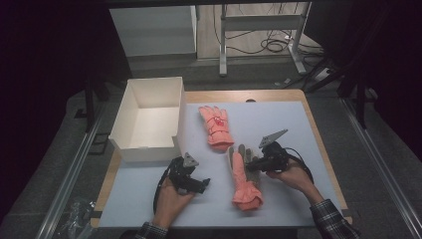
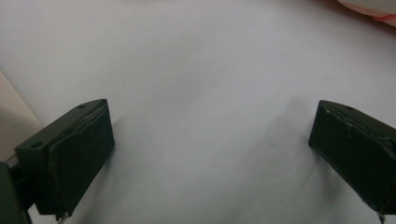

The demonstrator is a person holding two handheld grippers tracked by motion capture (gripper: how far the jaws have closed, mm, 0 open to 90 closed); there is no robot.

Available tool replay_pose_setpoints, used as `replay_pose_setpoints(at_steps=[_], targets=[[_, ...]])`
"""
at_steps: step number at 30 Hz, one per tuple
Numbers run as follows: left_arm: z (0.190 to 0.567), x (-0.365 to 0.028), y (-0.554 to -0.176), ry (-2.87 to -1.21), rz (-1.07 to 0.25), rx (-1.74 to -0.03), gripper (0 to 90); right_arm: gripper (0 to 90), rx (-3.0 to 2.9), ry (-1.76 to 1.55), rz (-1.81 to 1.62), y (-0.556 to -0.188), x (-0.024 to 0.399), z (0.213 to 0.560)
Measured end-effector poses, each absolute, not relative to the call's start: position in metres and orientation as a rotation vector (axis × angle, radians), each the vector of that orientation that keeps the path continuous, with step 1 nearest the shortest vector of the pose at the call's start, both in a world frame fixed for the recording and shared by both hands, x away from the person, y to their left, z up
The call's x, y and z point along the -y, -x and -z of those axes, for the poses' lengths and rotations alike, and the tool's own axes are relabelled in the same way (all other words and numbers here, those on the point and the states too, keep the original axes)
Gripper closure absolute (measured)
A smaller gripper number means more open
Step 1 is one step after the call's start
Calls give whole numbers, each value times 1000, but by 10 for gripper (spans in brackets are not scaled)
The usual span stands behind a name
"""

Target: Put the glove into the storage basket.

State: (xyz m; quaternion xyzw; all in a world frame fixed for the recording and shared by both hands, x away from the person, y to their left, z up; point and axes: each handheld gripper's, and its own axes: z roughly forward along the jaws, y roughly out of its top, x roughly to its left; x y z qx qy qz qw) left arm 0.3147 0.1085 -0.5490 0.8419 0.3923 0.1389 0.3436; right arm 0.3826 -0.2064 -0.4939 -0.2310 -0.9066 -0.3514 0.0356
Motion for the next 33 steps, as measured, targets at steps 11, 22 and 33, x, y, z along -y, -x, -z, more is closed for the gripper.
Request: replay_pose_setpoints(at_steps=[11, 22, 33], targets=[[549, -108, -315, -2186, -361, -1020, 2, 709, 2784, 775, 1152, -388, 216, 488], [549, -108, -314, -2181, -361, -1024, 2, 564, 2852, 911, 1281, -408, 204, 477], [549, -109, -314, -2188, -358, -1022, 2, 456, 2879, 997, 1363, -438, 178, 477]])
